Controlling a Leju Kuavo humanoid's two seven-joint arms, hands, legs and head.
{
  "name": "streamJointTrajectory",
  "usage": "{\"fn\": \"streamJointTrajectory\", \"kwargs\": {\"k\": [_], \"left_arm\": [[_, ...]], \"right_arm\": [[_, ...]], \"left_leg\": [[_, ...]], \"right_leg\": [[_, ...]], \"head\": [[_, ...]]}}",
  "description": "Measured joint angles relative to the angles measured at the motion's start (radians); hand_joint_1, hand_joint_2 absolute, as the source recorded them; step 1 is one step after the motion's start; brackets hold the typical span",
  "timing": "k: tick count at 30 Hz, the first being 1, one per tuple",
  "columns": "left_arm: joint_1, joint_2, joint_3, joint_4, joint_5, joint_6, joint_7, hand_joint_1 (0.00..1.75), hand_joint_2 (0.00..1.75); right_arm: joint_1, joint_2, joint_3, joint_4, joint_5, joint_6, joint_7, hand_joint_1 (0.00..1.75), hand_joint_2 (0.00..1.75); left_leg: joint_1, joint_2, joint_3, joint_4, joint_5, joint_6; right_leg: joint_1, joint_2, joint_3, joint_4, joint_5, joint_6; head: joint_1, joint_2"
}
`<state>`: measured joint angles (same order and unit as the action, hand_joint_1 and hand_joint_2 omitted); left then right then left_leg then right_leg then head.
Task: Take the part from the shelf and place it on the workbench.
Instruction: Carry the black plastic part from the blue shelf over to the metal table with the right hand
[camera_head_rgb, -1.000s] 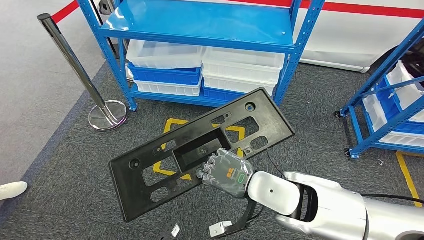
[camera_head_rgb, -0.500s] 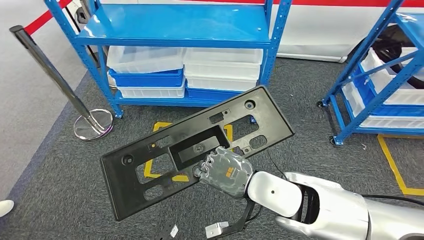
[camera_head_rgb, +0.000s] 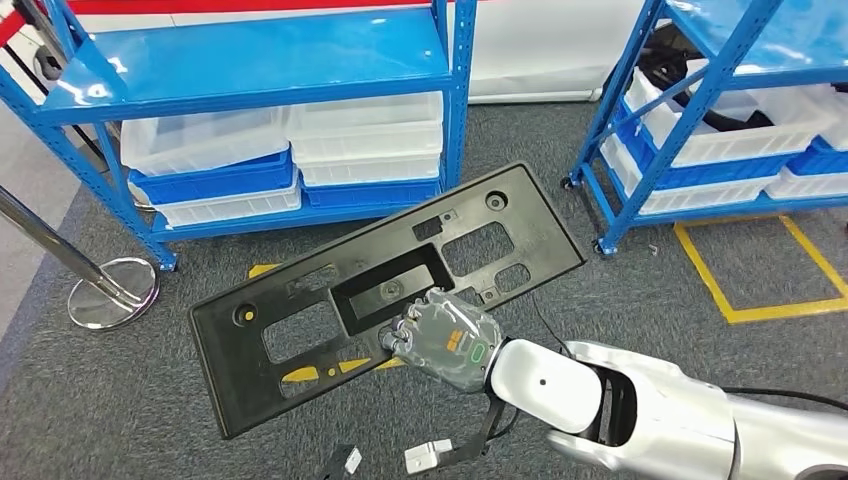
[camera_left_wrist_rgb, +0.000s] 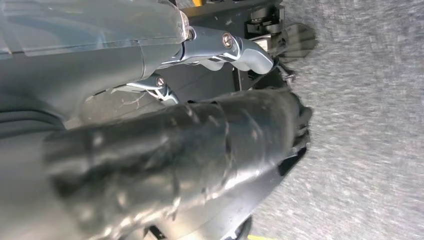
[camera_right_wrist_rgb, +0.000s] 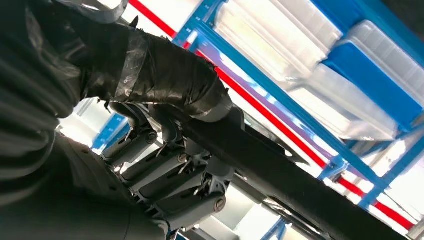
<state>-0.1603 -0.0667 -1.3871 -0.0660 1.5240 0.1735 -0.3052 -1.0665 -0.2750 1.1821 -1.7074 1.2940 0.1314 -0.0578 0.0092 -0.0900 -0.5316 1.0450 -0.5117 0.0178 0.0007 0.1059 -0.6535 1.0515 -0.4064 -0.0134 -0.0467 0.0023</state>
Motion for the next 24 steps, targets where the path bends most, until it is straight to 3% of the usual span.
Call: {"fn": "streamJointTrajectory", "kwargs": {"k": [2,3,4,6,8,9,10,11,12,14,15,17,18,20,22,23,24], "left_arm": [[-0.001,-0.003,0.0,0.0,0.0,0.002,0.001,0.0,0.0],[-0.001,-0.004,0.0,0.0,0.0,0.003,0.001,0.0,0.0],[-0.001,-0.006,0.0,0.001,0.0,0.004,0.001,0.0,0.0],[0.001,-0.006,0.0,0.001,0.0,0.005,0.002,0.0,0.0],[0.002,-0.004,0.0,0.002,0.0,0.006,0.002,0.0,0.0],[0.002,-0.003,0.0,0.002,0.0,0.006,0.001,0.0,0.0],[0.002,-0.003,0.0,0.002,0.0,0.006,0.001,0.0,0.0],[0.003,-0.002,0.0,0.002,0.0,0.006,0.001,0.0,0.0],[0.004,-0.002,0.0,0.003,0.0,0.006,0.0,0.0,0.0],[0.005,-0.002,0.0,0.003,0.0,0.005,0.0,0.0,0.0],[0.006,-0.002,0.0,0.003,0.0,0.005,-0.001,0.0,0.0],[0.006,-0.001,0.0,0.003,0.0,0.005,-0.002,0.0,0.0],[0.006,-0.001,0.0,0.003,0.0,0.004,-0.002,0.0,0.0],[0.004,-0.001,-0.001,0.003,0.0,0.004,-0.004,0.0,0.0],[-0.001,0.0,0.0,0.003,0.0,0.003,-0.006,0.0,0.0],[-0.004,0.0,0.0,0.003,0.0,0.002,-0.007,0.0,0.0],[-0.007,0.0,0.0,0.003,0.0,0.002,-0.008,0.0,0.0]], "right_arm": [[0.003,0.002,0.0,0.0,0.001,0.0,0.0,1.75,1.75],[0.003,0.002,0.0,0.0,0.001,0.0,0.001,1.75,1.75],[0.002,0.002,-0.001,0.0,0.002,0.0,0.001,1.75,1.75],[0.0,0.002,-0.001,0.0,0.005,0.001,0.003,1.75,1.75],[0.002,0.002,0.001,0.0,0.006,0.001,0.004,1.75,1.75],[0.003,0.002,0.003,0.0,0.006,0.002,0.004,1.75,1.75],[0.004,0.002,0.004,0.0,0.006,0.002,0.004,1.75,1.75],[0.003,0.002,0.005,0.0,0.006,0.002,0.004,1.75,1.75],[0.001,0.003,0.006,0.0,0.006,0.002,0.004,1.75,1.75],[-0.004,0.005,0.006,0.0,0.006,0.003,0.004,1.75,1.75],[-0.005,0.006,0.006,0.0,0.006,0.003,0.004,1.75,1.75],[-0.007,0.007,0.006,0.0,0.007,0.004,0.004,1.75,1.75],[-0.008,0.007,0.006,-0.001,0.007,0.005,0.004,1.75,1.75],[-0.012,0.009,0.006,-0.001,0.007,0.006,0.004,1.75,1.75],[-0.014,0.01,0.006,-0.001,0.008,0.006,0.004,1.75,1.75],[-0.014,0.011,0.007,-0.001,0.008,0.006,0.004,1.75,1.75],[-0.014,0.012,0.009,0.0,0.008,0.007,0.004,1.75,1.75]], "left_leg": [[0.001,0.023,0.009,-0.022,0.002,0.004],[0.005,0.035,0.014,-0.031,0.009,0.008],[0.009,0.05,0.018,-0.04,0.015,0.011],[0.011,0.079,0.023,-0.049,0.02,0.016],[0.011,0.108,0.023,-0.049,0.019,0.015],[0.011,0.121,0.025,-0.049,0.017,0.013],[0.012,0.133,0.028,-0.049,0.014,0.01],[0.013,0.146,0.032,-0.049,0.01,0.006],[0.013,0.156,0.037,-0.049,0.005,0.001],[0.007,0.176,0.044,-0.047,-0.005,-0.01],[0.002,0.185,0.046,-0.048,-0.008,-0.016],[0.0,0.202,0.052,-0.052,-0.015,-0.026],[0.001,0.194,0.055,-0.048,-0.023,-0.031],[0.006,0.142,0.034,0.011,-0.064,-0.035],[0.005,0.099,-0.026,0.137,-0.121,-0.031],[0.003,0.095,-0.056,0.196,-0.138,-0.029],[0.001,0.094,-0.075,0.228,-0.137,-0.027]], "right_leg": [[-0.003,0.018,-0.01,-0.005,0.011,0.015],[0.0,0.007,-0.014,-0.002,0.008,0.022],[0.003,-0.016,-0.026,0.02,-0.007,0.028],[0.0,-0.078,-0.077,0.128,-0.064,0.043],[-0.012,-0.102,-0.133,0.243,-0.104,0.056],[-0.017,-0.105,-0.14,0.256,-0.098,0.06],[-0.022,-0.11,-0.126,0.23,-0.075,0.063],[-0.025,-0.12,-0.093,0.17,-0.04,0.065],[-0.023,-0.142,-0.054,0.098,-0.013,0.064],[-0.013,-0.177,-0.003,0.0,0.013,0.049],[-0.007,-0.183,0.001,-0.013,0.009,0.039],[-0.007,-0.159,-0.001,-0.015,0.008,0.021],[-0.008,-0.148,0.001,-0.018,0.008,0.014],[-0.012,-0.126,0.006,-0.024,0.009,-0.002],[-0.007,-0.104,0.009,-0.025,0.007,-0.012],[-0.004,-0.092,0.009,-0.024,0.007,-0.014],[-0.001,-0.078,0.01,-0.023,0.006,-0.016]], "head": [[-0.002,0.0],[-0.001,0.0],[0.002,0.0],[0.01,0.0],[0.012,0.0],[0.013,0.0],[0.013,0.0],[0.013,0.0],[0.013,0.0],[0.013,0.0],[0.012,0.0],[0.011,0.0],[0.01,0.0],[0.008,0.0],[0.006,0.0],[0.006,0.0],[0.007,0.0]]}}
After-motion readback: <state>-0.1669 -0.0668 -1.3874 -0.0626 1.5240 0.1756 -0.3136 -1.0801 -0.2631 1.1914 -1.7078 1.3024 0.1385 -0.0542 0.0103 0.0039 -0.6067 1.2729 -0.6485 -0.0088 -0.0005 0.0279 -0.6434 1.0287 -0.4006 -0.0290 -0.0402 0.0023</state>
